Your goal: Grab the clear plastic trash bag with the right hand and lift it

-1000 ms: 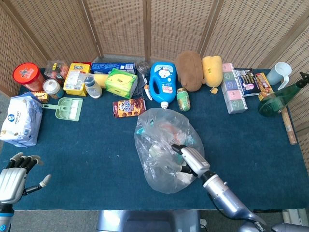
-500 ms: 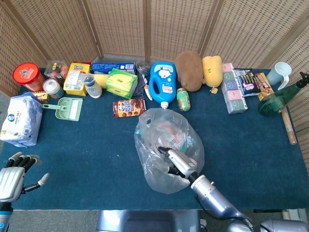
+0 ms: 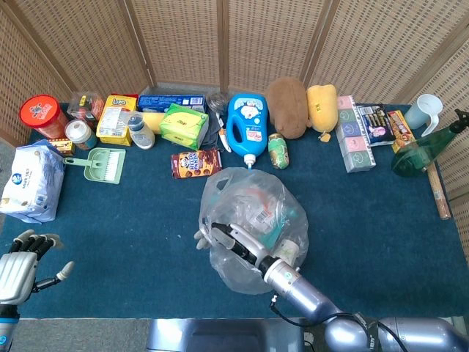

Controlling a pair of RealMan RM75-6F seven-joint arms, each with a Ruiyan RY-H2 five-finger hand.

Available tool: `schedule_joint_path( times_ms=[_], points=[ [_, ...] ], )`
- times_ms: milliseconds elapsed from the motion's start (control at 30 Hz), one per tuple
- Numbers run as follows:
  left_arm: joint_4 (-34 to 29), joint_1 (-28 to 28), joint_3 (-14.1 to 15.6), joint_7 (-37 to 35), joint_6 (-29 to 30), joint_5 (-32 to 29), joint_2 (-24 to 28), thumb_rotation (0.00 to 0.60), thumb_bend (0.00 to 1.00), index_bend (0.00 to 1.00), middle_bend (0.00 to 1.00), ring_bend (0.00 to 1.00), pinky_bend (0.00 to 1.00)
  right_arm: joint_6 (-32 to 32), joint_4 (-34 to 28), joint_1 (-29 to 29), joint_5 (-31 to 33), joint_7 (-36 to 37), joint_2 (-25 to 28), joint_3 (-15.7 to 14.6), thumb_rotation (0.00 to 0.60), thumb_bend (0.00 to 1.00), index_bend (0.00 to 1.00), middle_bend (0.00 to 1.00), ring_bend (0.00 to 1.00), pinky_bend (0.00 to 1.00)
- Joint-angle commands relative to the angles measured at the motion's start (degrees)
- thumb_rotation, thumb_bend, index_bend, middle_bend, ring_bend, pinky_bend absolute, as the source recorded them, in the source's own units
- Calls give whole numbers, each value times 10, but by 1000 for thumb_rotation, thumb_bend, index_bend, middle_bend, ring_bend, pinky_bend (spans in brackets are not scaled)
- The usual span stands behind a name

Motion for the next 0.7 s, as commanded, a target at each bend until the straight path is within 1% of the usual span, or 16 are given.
schedule_joint_path(
  times_ms=[33,67,233,367,400,467,500,533,633,700],
  points=[
    [3,0,0,-1,-2,-2,-1,0,212,391,315,266,132,-61,-20,4,51,95,27,62,0,241,378,463,431,319],
    [3,0,0,-1,-2,-3,-1,0,212,391,315,266,131,-70,-22,0,55,109,31,71,0,241,384,469,439,342],
    [3,-4,-1,2,-5,-3,0,0,212,391,316,266,131,-107,-49,-38,75,201,68,131,0,244,416,502,489,474],
    [-2,-8,-2,7,-7,0,0,0,211,391,315,266,132,-110,-83,-81,94,267,100,183,0,258,433,512,508,535],
    [-3,-8,-2,7,-7,0,0,0,211,391,315,267,132,-109,-89,-87,98,276,106,191,0,264,434,513,513,549],
    [-7,-10,-2,10,-8,2,0,0,211,391,315,266,132,-104,-105,-106,113,306,125,219,0,273,435,514,524,571],
    [-8,-10,-2,11,-8,2,0,0,212,391,316,266,132,-103,-109,-111,117,313,131,227,0,280,435,515,528,584],
    [-10,-11,-2,13,-8,4,0,0,212,390,316,266,132,-102,-115,-119,120,323,142,242,0,287,435,516,529,599],
    [-18,-11,-1,19,-6,5,3,0,212,391,315,266,132,-101,-146,-162,131,368,185,306,0,306,439,517,535,646],
    [-21,-11,0,21,-6,6,4,0,212,391,316,266,131,-106,-155,-176,134,382,198,323,0,322,445,520,548,679]
  ],
)
